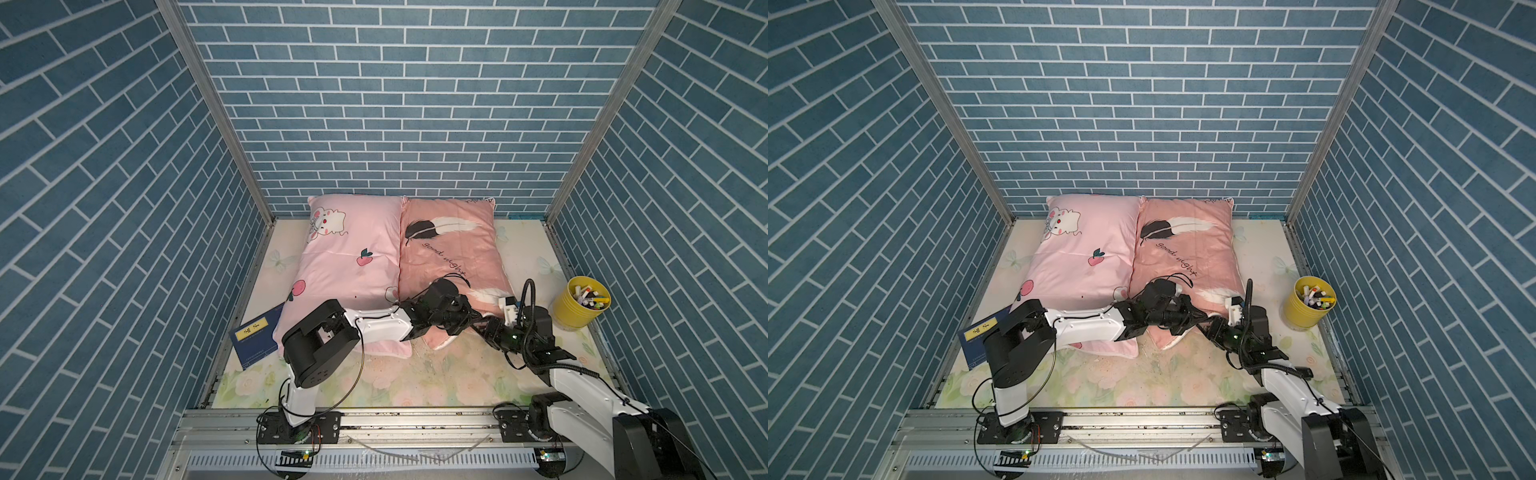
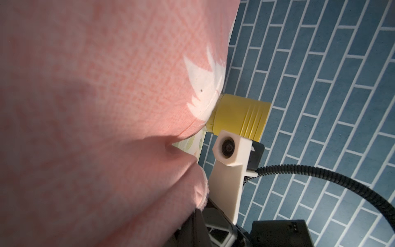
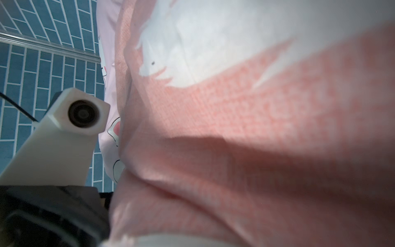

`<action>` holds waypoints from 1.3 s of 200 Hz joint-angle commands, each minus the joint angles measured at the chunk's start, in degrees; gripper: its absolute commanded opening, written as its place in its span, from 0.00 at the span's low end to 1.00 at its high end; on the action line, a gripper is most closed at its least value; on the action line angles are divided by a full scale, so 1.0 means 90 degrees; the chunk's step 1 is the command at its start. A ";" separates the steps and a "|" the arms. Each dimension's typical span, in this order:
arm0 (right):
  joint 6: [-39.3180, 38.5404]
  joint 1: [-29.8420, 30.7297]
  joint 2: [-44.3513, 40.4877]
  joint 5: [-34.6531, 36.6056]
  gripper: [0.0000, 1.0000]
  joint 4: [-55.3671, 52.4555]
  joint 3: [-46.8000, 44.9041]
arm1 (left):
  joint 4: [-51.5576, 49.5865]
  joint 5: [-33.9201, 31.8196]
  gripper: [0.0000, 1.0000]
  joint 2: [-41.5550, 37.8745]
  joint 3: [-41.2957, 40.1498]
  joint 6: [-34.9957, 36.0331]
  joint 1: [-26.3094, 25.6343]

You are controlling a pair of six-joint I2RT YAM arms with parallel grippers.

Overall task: Zip up pillowcases
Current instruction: Zip the zipper on the pillowcase.

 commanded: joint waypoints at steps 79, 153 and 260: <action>-0.0427 0.0080 -0.2344 0.0233 0.48 -0.2066 -0.0155 | 0.0674 -0.0360 0.00 0.0311 0.0065 -0.0301 0.0163; 0.0070 0.0438 0.0168 0.0258 0.46 0.1260 -0.0091 | 0.0764 -0.0435 0.00 0.0195 0.0052 -0.0493 0.0108; 0.0131 0.0765 0.0522 0.0773 0.00 0.1473 -0.0287 | 0.0890 -0.0461 0.00 0.0208 0.0238 -0.0598 0.0098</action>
